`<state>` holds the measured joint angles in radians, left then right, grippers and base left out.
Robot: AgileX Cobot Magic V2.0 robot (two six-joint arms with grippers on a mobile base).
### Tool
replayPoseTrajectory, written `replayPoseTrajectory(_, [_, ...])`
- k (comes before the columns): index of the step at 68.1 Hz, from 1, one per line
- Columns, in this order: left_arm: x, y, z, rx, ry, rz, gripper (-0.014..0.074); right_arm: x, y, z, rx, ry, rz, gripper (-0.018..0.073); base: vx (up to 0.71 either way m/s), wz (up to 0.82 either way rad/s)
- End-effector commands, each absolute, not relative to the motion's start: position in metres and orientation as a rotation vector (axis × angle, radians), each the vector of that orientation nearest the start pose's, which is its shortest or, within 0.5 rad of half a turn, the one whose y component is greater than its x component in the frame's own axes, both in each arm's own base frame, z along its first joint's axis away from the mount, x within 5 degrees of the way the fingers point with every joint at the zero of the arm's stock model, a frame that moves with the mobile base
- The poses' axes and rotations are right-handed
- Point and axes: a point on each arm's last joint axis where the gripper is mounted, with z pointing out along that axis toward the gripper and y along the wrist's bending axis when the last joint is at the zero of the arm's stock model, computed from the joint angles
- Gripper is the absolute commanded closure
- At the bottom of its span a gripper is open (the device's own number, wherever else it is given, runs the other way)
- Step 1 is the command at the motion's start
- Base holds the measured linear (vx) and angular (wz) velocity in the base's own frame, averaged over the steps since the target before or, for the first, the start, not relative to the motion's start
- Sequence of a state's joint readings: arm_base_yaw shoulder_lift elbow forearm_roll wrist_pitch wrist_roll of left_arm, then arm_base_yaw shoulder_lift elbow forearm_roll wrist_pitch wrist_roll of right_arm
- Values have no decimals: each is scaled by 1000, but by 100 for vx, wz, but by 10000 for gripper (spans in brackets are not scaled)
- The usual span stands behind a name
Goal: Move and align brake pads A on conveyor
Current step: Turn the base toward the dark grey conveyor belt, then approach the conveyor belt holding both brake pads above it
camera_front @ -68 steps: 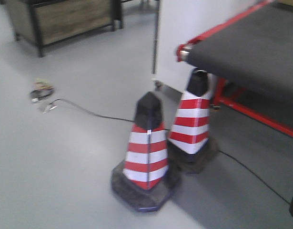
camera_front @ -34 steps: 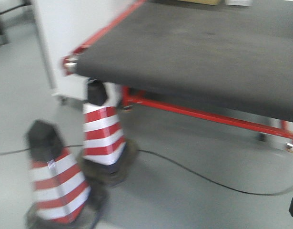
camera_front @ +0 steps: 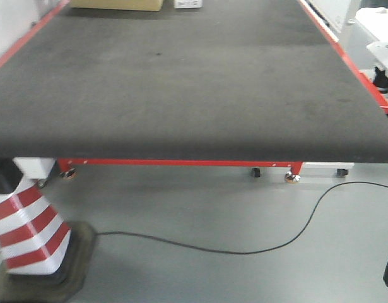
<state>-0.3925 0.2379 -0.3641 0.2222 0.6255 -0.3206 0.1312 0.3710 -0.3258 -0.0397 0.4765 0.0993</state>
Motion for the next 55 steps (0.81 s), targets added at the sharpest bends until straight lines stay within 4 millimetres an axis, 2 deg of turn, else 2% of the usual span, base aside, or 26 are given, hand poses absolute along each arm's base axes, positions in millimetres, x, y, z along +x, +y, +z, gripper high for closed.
replayPoseTrajectory(1, [61,-13,283,172,1864,-242,602,86,10,274,-62,1882,109,569,31,-30])
replayPoseTrajectory(18, [61,-13,283,172,1864,-242,602,86,10,274,-62,1882,109,569,37,-12])
replayPoseTrajectory(55, [61,-13,283,172,1864,-242,602,86,10,274,-62,1882,109,569,44,5])
